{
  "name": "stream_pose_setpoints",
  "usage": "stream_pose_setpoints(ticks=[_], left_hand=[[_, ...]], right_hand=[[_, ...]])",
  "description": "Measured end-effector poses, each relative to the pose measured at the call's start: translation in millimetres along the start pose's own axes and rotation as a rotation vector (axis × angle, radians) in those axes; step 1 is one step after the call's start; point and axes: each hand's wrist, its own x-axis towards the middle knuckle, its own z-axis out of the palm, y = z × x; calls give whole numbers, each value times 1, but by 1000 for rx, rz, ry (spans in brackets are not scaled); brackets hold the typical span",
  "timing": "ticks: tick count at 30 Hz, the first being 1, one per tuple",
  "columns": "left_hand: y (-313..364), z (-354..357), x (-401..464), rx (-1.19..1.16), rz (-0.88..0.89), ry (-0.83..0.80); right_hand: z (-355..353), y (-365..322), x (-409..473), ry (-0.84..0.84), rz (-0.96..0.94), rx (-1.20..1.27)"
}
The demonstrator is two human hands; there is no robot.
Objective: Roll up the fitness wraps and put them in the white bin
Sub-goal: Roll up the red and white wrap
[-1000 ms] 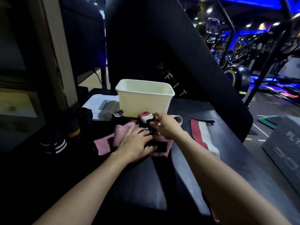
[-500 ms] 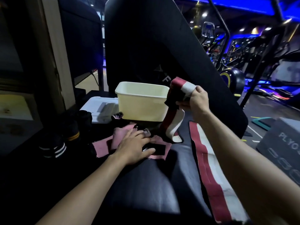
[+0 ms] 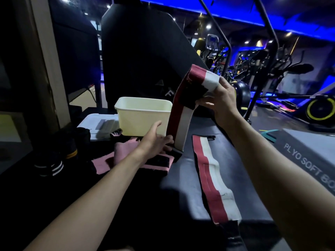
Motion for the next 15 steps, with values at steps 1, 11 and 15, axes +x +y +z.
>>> stream_pose_setpoints(ticks=[1,11,15], left_hand=[[2,3,-3,-39,-44,-22],[-8,18,-6,-304,-323,-112],[0,33,17,-333,-188,59]], right_hand=[[-3,-3,-2,-11,-9,17],[-49,-6,-25,-185,83,222],[-74,-1,-44,-297,209,291]])
